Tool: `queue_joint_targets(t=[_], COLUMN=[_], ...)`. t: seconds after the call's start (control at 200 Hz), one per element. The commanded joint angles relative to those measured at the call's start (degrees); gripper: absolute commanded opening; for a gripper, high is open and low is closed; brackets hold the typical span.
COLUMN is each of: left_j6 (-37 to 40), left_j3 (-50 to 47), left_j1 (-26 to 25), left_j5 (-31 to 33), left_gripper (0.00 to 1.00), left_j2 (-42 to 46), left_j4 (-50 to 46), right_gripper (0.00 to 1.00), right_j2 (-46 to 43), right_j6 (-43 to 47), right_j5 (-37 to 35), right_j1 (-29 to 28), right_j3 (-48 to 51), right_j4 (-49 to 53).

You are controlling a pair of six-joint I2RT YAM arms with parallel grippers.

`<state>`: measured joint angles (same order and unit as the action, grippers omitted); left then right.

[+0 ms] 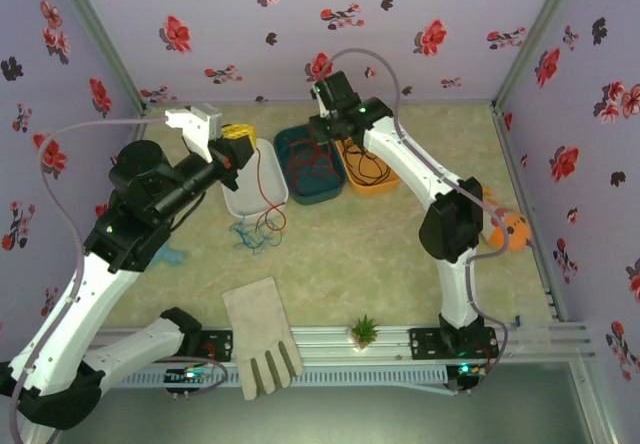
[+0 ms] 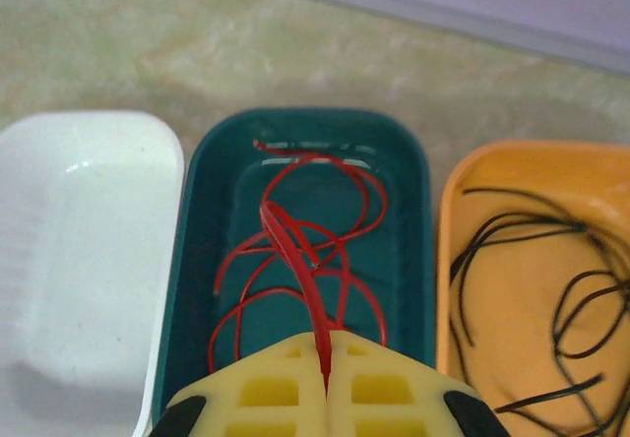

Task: Untangle the cables

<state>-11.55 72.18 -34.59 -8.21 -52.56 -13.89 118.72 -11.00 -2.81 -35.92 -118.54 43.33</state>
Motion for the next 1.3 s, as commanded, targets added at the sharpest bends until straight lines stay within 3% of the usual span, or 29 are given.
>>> queue_joint_targets(t=[0.0, 0.495, 0.725, 0.98, 1.295], left_j6=[-0.4, -2.0, -2.8, -3.3, -4.8], left_j3=[-0.5, -1.8, -1.9, -1.8, -1.5], left_j1=[0.5, 1.7, 2.0, 2.8, 5.2], left_j5=[-0.9, -0.8, -0.8, -0.4, -0.5], left_gripper=[0.00, 0.00, 0.00, 0.00, 0.00], left_j2=[-0.3, -0.2, -0.1, -0.2, -2.1], left_j4=[1.6, 1.9, 2.1, 1.5, 2.1], right_gripper=[0.00, 0.00, 0.00, 0.41, 0.51], right_j2=[2.6, 14.7, 15.9, 10.0, 0.6], right_j6=[-2.7, -6.6, -6.5, -4.8, -3.6], right_j5=[4.8, 9.3, 10.6, 9.9, 5.9], right_j1=[-0.3, -0.3, -0.3, -0.3, -0.2], right_j3=[-1.0, -2.7, -4.2, -4.1, 0.2], right_j4=[1.3, 0.3, 2.4, 3.2, 2.5])
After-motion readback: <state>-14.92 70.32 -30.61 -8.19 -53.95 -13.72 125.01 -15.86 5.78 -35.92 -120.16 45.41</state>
